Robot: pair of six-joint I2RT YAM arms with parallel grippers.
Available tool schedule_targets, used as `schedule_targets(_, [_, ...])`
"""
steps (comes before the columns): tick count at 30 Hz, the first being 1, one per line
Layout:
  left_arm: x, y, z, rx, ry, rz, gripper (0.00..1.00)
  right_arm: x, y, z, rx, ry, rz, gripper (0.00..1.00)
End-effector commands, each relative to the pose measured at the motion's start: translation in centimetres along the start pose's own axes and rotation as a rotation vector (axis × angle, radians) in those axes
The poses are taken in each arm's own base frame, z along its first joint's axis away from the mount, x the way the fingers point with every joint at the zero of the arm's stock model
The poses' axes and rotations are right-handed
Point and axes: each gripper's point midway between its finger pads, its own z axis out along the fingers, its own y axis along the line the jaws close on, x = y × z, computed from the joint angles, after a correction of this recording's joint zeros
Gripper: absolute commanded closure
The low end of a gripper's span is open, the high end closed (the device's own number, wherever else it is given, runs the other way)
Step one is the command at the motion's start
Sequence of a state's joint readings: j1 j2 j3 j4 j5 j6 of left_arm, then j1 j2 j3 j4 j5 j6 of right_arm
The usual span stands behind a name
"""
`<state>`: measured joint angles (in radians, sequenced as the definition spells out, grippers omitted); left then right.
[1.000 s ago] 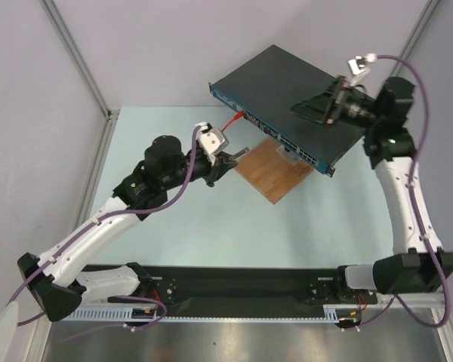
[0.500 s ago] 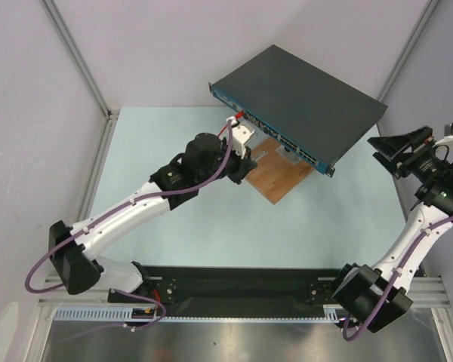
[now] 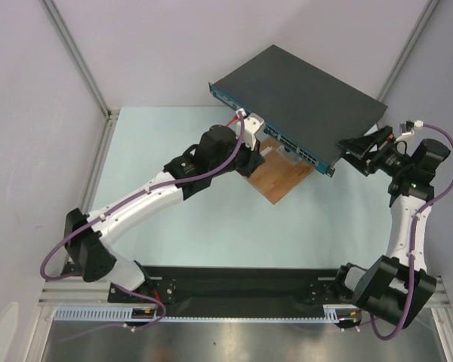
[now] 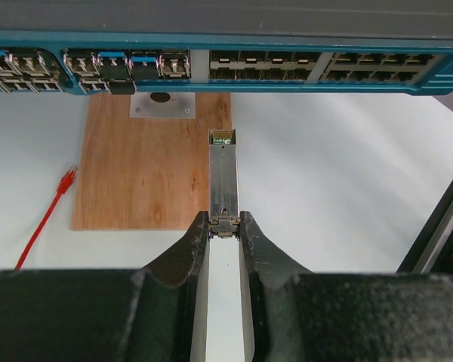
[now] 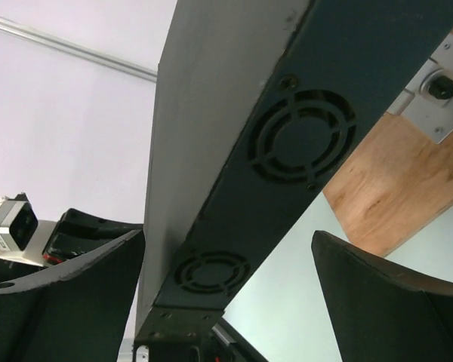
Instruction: Insert the plug into the switch port
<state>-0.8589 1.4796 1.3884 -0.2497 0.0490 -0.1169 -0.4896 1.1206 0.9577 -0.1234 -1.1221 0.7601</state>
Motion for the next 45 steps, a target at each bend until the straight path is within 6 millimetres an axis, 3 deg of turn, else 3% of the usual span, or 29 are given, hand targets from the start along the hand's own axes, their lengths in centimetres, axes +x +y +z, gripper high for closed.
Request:
schedule_targets(1, [-2.2, -0.4, 0.8, -0.013, -0.044, -0.035, 1.00, -0.9, 0.5, 1.4, -0.039, -0.040, -0.040, 0.02])
schedule_targets(4, [-2.3, -0.5, 1.1, -0.013, -0.044, -0.037, 1.00, -0.7, 0.7, 2.0, -0.052, -0.031, -0.044, 0.13])
schedule_targets(11, [-2.4, -0.4, 1.5, -0.025, -0.046, -0.047, 1.00, -0.3, 0.6, 2.2, -0.040, -0.045, -0.031, 0.70])
schedule_targets(16, [-3.2, 0.2, 1.4, -0.056, -0.066, -0.044, 1.00, -0.3, 0.2, 2.1, -0.020, -0.056, -0.021, 1.00])
schedule_targets(32, [-3.8, 2.8, 2.1, -0.111, -0.077, -0.045, 1.00, -0.5, 0.3, 2.1, -0.021, -0.062, -0.010, 1.00])
schedule_targets(45, [-4.4, 3.6, 2.8, -0.118, -0.091, -0.053, 1.00, -0.3, 0.0, 2.1, -0.014, -0.057, -0.012, 1.00])
